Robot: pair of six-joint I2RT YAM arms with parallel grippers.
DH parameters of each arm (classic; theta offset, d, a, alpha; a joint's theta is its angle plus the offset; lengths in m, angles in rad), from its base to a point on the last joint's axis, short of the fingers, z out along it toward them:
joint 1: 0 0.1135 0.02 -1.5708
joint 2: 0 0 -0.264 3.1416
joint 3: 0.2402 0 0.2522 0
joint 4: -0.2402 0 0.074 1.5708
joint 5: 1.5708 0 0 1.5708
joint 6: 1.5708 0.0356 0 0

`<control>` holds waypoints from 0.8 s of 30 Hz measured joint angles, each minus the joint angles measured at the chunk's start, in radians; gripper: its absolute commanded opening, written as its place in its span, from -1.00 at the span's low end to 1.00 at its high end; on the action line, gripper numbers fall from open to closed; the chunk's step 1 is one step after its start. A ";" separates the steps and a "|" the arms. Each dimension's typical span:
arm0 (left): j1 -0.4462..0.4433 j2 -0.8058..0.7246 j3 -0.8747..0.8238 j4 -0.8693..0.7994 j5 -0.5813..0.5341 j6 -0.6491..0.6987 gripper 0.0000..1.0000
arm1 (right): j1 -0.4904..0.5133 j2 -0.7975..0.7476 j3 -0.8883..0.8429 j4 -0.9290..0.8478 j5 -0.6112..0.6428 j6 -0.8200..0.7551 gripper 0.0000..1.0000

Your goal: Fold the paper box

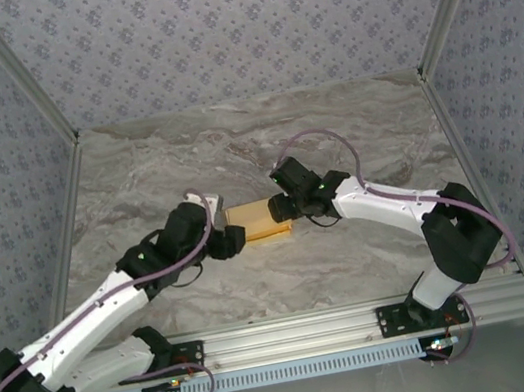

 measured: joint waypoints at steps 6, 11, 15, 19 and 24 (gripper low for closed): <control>0.138 0.155 0.001 0.063 0.097 -0.020 0.41 | 0.000 0.006 0.003 -0.004 0.006 -0.010 0.14; 0.195 0.275 0.001 0.124 0.149 -0.027 0.40 | -0.006 0.030 0.017 -0.007 -0.001 -0.023 0.14; 0.230 0.336 0.001 0.156 0.179 -0.026 0.30 | -0.031 0.055 0.027 -0.006 -0.039 -0.028 0.14; 0.251 0.384 -0.002 0.191 0.203 -0.024 0.24 | -0.053 0.088 0.028 -0.002 -0.083 -0.031 0.14; 0.258 0.418 -0.026 0.234 0.222 -0.026 0.18 | -0.071 0.127 0.028 0.006 -0.133 -0.041 0.12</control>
